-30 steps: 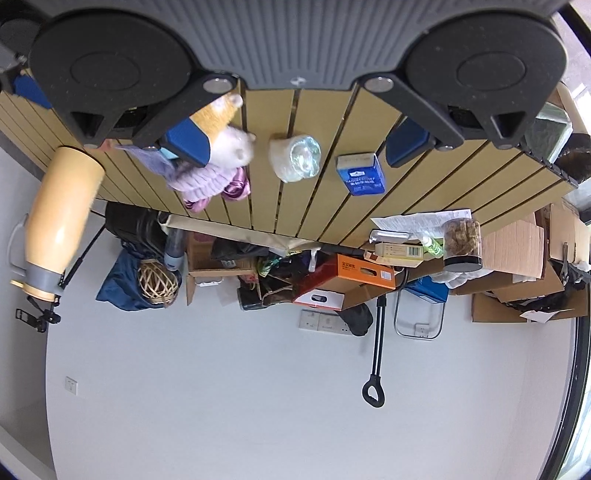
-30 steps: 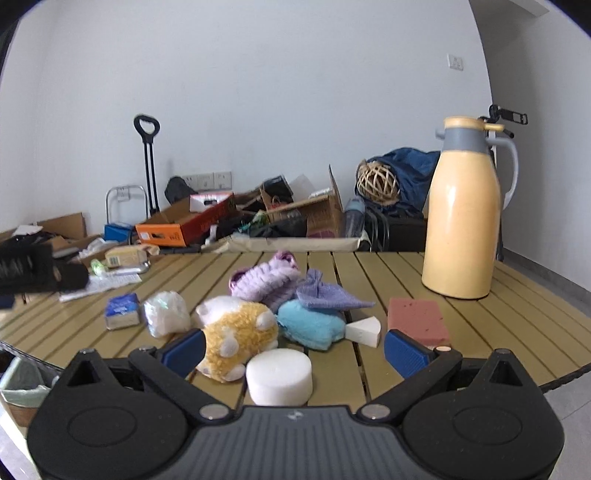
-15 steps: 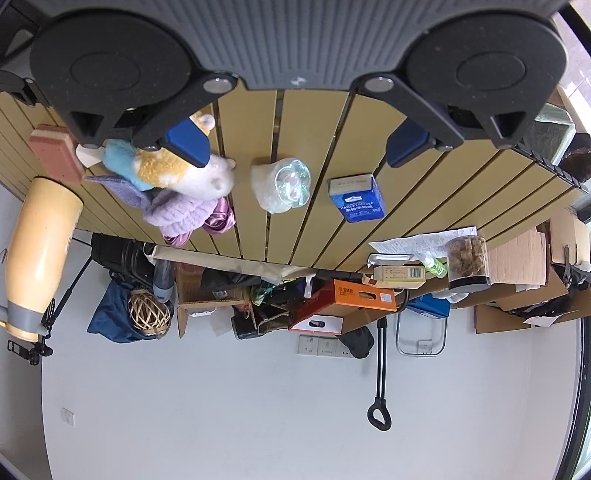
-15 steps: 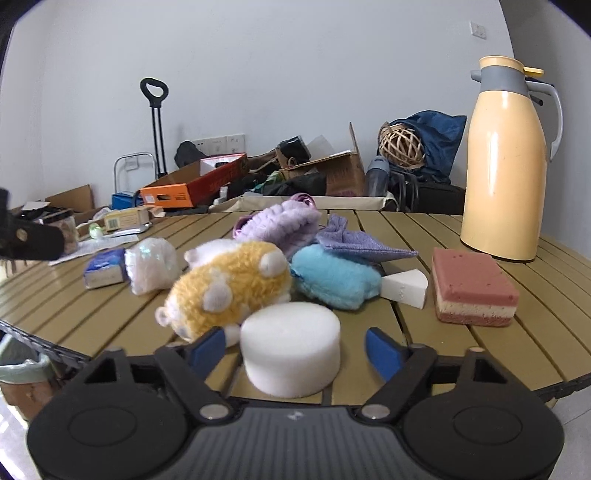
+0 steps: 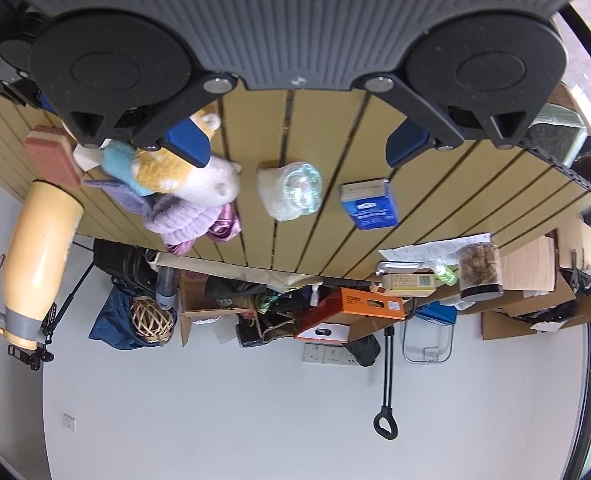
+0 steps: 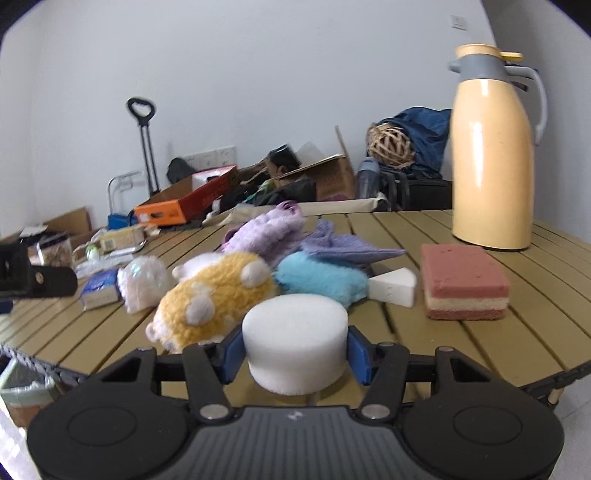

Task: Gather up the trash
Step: 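Close right gripper on white foam cylinder while left gripper grasps yellow plush toy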

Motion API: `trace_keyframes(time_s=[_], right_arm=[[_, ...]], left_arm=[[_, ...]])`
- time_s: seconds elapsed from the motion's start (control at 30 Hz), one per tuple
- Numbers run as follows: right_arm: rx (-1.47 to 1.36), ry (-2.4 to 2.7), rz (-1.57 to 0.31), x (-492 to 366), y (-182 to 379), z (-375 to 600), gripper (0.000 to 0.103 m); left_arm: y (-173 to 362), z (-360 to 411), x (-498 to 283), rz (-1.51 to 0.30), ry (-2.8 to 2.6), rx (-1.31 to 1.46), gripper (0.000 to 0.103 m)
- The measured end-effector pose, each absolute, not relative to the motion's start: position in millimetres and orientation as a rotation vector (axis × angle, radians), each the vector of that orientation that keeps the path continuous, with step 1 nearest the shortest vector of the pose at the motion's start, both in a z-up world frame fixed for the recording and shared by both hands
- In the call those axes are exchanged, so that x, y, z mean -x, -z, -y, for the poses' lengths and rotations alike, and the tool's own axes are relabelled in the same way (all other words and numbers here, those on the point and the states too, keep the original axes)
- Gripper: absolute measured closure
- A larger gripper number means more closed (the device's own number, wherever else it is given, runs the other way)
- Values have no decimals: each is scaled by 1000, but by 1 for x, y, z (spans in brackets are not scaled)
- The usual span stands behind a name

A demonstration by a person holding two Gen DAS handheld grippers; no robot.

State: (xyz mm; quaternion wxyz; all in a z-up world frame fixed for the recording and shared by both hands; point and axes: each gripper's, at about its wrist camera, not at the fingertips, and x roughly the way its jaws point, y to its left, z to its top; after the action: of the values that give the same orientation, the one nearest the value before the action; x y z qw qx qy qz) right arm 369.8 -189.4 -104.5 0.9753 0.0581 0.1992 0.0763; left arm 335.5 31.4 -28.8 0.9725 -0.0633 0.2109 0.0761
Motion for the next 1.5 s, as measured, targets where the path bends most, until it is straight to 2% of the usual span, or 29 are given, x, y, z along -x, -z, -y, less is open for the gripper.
trace_keyframes(time_s=[0.53, 0.97, 1.03, 1.17, 1.33, 1.5], right_arm=[[-246, -34, -367, -365, 96, 242, 48], [-239, 20, -360, -367, 100, 251, 48], [-233, 22, -361, -368, 100, 249, 48], [-225, 21, -362, -368, 101, 247, 48], [-222, 14, -360, -369, 100, 247, 48], [-221, 14, -358, -369, 100, 247, 48]], left_arm=[[43, 33, -376, -387, -77, 50, 0], [71, 51, -415, -421, 8, 21, 0], [76, 54, -418, -426, 13, 17, 5], [84, 56, -425, -465, 55, 27, 23], [87, 57, -424, -461, 54, 46, 28], [88, 58, -421, -454, 68, 43, 39]])
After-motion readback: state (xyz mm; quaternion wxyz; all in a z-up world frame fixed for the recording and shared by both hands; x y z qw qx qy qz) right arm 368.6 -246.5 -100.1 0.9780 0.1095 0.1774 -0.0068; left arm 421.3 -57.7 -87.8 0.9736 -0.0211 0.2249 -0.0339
